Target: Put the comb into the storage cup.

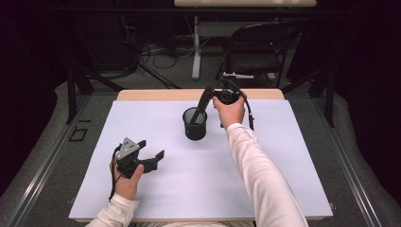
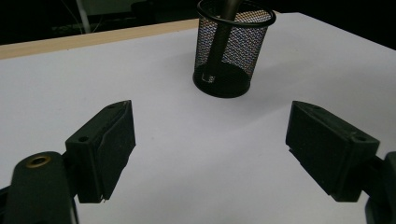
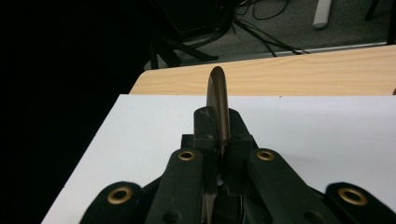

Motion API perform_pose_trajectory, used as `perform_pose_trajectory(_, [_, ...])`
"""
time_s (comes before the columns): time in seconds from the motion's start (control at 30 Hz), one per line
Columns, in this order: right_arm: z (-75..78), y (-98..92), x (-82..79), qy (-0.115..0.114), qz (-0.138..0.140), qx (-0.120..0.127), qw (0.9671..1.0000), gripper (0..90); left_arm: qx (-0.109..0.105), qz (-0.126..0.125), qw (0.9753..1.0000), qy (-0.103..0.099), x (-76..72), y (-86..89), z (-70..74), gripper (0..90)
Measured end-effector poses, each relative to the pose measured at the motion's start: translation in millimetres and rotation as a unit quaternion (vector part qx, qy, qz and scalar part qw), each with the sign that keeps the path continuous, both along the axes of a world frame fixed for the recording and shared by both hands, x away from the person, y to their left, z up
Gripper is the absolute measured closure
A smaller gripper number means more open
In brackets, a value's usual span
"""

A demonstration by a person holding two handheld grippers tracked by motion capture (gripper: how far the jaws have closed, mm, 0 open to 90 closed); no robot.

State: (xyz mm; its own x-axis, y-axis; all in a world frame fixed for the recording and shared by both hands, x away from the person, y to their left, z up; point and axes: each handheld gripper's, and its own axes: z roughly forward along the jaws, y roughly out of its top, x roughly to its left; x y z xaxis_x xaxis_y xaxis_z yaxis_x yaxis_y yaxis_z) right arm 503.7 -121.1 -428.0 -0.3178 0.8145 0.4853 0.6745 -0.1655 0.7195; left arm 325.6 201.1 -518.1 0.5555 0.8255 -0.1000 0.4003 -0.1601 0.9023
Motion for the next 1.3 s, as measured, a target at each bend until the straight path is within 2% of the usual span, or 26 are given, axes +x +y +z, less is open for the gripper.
perform_pose_trajectory(0.2, [-4.0, -8.8, 0.8, 0.005, 0.000, 0.011, 0.9999, 87.1, 0.001, -0.002, 1.0000, 0.002, 0.9, 0.4, -0.6, 16.1])
perform_pose_trajectory(1.0, [-12.4, -26.1, -5.5, 0.012, -0.001, 0.023, 0.9997, 86.4, 0.002, 0.007, 1.0000, -0.003, -4.3, 1.3, 1.8, 16.1])
perform_pose_trajectory(1.07, [-13.7, -28.3, -5.4, 0.016, 0.000, 0.024, 0.9996, 85.6, 0.002, 0.008, 1.0000, -0.004, -3.8, 1.3, 1.7, 16.1])
perform_pose_trajectory(1.3, [-15.5, -31.2, -6.6, 0.008, 0.004, 0.024, 0.9997, 79.7, -0.001, 0.008, 1.0000, -0.004, -2.8, 1.5, 2.4, 16.1])
